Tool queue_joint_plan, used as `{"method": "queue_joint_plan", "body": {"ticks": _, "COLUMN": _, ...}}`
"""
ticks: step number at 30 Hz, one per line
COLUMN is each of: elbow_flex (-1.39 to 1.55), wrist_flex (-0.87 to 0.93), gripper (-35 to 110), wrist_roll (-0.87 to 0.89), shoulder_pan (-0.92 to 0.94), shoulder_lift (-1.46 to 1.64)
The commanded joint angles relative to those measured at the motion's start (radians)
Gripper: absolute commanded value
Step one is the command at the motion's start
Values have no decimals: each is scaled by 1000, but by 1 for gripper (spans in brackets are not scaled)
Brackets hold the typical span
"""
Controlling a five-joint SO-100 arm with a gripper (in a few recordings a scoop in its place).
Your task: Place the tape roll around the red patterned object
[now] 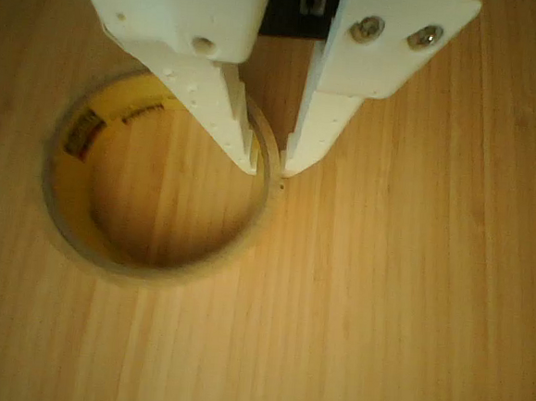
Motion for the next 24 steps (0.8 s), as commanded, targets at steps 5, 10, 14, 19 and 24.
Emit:
{"method": "queue_joint_plan", "body": {"ticks": 5, "elbow_flex": 6, "wrist_flex": 6, "gripper": 0, "wrist_roll": -6, "shoulder_pan": -20, "shoulder_lift": 57}}
{"method": "queue_joint_plan", "body": {"ticks": 10, "elbow_flex": -215, "wrist_flex": 241, "gripper": 0, "wrist_roll": -80, "shoulder_pan": -25, "shoulder_lift": 72}}
{"method": "queue_joint_plan", "body": {"ticks": 14, "elbow_flex": -485, "wrist_flex": 497, "gripper": 0, "wrist_roll": -133, "shoulder_pan": -44, "shoulder_lift": 91}}
{"method": "queue_joint_plan", "body": {"ticks": 19, "elbow_flex": -531, "wrist_flex": 661, "gripper": 0, "wrist_roll": -120, "shoulder_pan": -126, "shoulder_lift": 221}}
{"method": "queue_joint_plan", "body": {"ticks": 24, "elbow_flex": -290, "wrist_flex": 661, "gripper": 0, "wrist_roll": -69, "shoulder_pan": -267, "shoulder_lift": 376}}
